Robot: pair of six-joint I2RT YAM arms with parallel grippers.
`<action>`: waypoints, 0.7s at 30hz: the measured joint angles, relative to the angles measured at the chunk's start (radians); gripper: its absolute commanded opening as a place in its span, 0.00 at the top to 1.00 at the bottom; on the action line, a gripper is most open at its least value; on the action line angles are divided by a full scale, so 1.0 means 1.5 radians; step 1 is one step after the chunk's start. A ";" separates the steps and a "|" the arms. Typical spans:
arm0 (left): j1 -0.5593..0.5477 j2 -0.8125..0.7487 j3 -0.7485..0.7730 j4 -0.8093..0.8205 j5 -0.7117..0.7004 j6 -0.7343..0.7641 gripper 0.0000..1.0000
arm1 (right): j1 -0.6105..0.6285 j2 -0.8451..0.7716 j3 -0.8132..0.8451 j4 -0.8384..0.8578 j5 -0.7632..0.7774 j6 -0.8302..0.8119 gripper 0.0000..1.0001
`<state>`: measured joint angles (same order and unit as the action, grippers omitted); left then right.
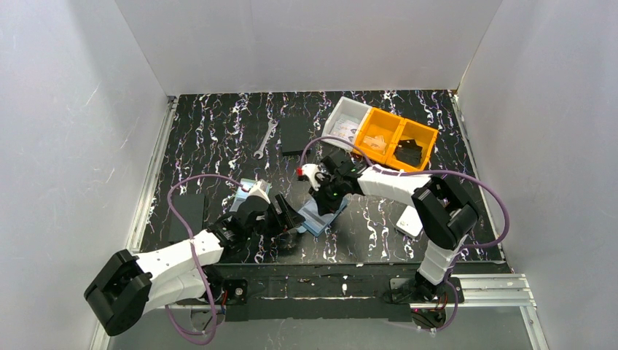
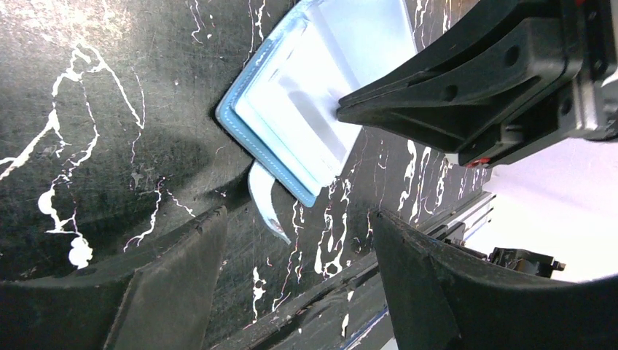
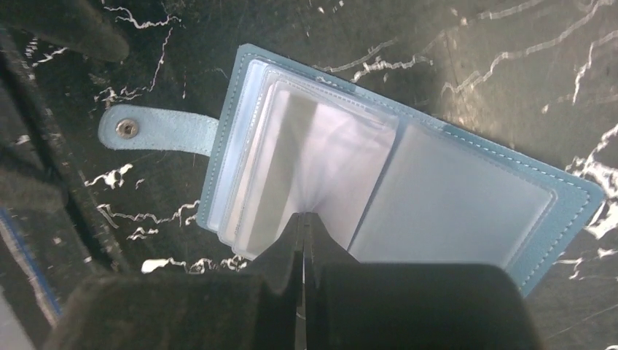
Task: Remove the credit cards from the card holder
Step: Remove the credit card from the card holder.
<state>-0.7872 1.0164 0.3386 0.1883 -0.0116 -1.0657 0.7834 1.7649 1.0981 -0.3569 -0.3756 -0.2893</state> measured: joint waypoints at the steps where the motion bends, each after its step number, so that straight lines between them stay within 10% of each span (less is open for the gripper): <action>1: 0.000 0.005 0.000 0.004 0.001 -0.001 0.29 | -0.014 -0.001 -0.007 0.005 -0.025 0.006 0.99; 21: 0.002 0.126 0.051 0.097 0.036 -0.007 0.40 | -0.143 -0.007 -0.098 0.156 -0.361 0.217 0.99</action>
<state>-0.7837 1.2049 0.4156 0.3340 0.0422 -1.0760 0.5690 1.7538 0.9516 -0.1223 -0.9176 0.0357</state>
